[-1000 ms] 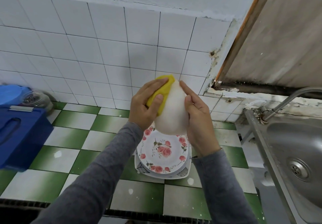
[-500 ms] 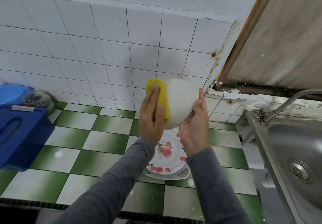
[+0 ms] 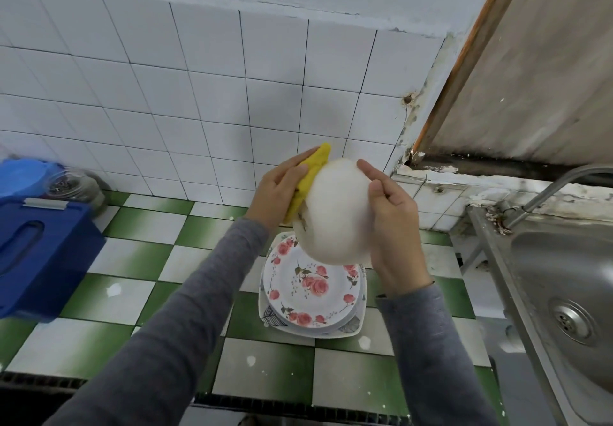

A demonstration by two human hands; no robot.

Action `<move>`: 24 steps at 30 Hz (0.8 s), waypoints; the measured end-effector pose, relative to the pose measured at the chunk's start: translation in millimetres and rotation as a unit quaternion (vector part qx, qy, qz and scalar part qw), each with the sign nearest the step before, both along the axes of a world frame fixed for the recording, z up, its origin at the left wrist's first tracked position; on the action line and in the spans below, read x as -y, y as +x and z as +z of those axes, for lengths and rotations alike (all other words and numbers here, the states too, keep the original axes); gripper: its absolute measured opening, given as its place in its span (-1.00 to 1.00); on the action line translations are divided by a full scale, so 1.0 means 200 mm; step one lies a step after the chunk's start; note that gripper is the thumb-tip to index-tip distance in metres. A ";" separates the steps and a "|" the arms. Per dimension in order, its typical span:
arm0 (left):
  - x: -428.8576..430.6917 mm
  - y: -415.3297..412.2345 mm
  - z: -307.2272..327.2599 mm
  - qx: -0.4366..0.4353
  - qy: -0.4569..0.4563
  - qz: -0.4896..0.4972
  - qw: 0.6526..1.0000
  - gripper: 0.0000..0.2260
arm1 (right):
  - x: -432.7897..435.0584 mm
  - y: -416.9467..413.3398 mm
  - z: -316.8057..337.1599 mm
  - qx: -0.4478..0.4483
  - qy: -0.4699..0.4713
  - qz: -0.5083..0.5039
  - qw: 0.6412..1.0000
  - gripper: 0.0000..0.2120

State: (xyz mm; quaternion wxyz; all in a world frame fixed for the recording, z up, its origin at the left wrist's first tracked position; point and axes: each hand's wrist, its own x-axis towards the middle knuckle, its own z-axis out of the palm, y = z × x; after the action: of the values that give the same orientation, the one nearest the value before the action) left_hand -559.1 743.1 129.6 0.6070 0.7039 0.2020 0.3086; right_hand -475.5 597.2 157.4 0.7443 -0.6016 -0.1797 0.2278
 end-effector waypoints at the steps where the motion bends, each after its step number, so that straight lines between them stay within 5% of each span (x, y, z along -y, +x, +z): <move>1: 0.00 -0.01 -0.01 0.004 -0.016 0.004 1.000 -0.72 | 0.01 0.01 0.01 -0.019 0.009 0.000 1.000 -0.70; 8: 0.02 -0.01 -0.14 0.073 -0.163 0.065 0.982 -0.60 | 0.04 0.04 -0.03 -0.187 0.172 -0.021 0.967 -0.72; 13: 0.11 0.02 -0.15 0.154 -0.152 0.159 0.963 -0.60 | -0.01 -0.01 -0.09 -0.277 0.224 -0.030 0.934 -0.62; 17: 0.19 0.04 -0.17 0.203 0.003 0.233 0.951 -0.57 | -0.07 -0.07 -0.08 -0.315 0.228 -0.057 0.919 -0.60; 24: 0.15 0.04 -0.24 0.142 0.319 0.200 0.915 -0.59 | -0.12 -0.14 -0.04 -0.259 0.200 -0.073 0.942 -0.70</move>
State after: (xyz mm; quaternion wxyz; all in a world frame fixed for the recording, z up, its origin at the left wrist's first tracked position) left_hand -551.6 713.8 82.3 0.2982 0.7536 0.1409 0.5686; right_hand -503.6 621.6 150.3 0.8849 -0.3718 0.0219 0.2796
